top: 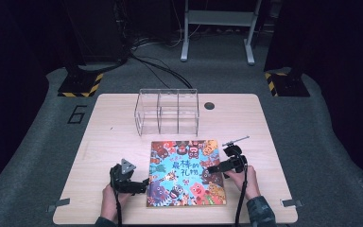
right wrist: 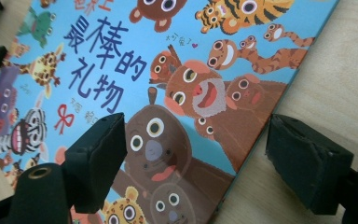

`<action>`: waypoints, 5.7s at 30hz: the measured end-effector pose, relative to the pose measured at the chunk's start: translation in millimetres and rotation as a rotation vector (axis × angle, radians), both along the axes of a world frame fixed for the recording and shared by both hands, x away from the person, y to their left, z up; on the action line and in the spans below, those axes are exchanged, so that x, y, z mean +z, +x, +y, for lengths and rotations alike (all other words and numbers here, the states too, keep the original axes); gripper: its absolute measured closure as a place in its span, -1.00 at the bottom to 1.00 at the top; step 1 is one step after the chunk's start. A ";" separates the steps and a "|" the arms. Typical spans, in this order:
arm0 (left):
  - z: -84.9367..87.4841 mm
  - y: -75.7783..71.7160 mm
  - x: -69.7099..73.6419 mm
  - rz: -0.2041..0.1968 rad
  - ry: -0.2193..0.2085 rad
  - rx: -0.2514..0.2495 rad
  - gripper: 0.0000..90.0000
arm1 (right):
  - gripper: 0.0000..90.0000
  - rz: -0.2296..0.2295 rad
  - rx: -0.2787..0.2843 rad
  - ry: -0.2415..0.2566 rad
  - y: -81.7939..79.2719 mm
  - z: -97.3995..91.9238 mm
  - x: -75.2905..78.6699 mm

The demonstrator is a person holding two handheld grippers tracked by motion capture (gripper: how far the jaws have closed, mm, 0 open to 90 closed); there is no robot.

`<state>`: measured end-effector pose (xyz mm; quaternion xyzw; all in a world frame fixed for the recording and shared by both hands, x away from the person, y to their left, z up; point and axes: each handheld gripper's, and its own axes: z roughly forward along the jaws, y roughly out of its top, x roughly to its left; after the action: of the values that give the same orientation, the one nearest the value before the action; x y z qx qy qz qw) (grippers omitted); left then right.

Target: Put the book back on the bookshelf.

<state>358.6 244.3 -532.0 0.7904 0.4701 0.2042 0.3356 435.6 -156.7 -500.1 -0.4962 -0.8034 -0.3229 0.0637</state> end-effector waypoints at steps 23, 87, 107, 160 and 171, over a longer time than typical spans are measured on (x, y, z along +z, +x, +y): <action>-0.6 -0.4 0.0 -0.007 -0.007 -0.006 -0.95 | -0.31 0.016 0.070 0.235 -2.1 26.5 10.7; 0.0 -0.1 0.2 -0.005 -0.016 -0.040 -0.94 | 0.10 -0.049 0.114 0.221 23.7 2.2 12.6; 3.7 0.8 0.6 -0.002 -0.046 -0.044 -0.94 | 0.27 -0.316 0.210 0.299 -1.3 1.7 42.3; 2.9 36.2 24.2 0.101 -0.343 -0.036 -1.00 | 0.29 -0.569 0.327 0.283 -22.6 6.1 57.4; 3.4 61.1 31.8 0.128 -0.395 -0.050 -1.00 | 0.29 -0.602 0.334 0.285 -23.4 7.4 57.0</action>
<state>419.6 247.7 -500.2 0.7319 0.5016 0.0491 0.4586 412.2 -149.3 -443.1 -0.2273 -0.8031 -0.5481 -0.0552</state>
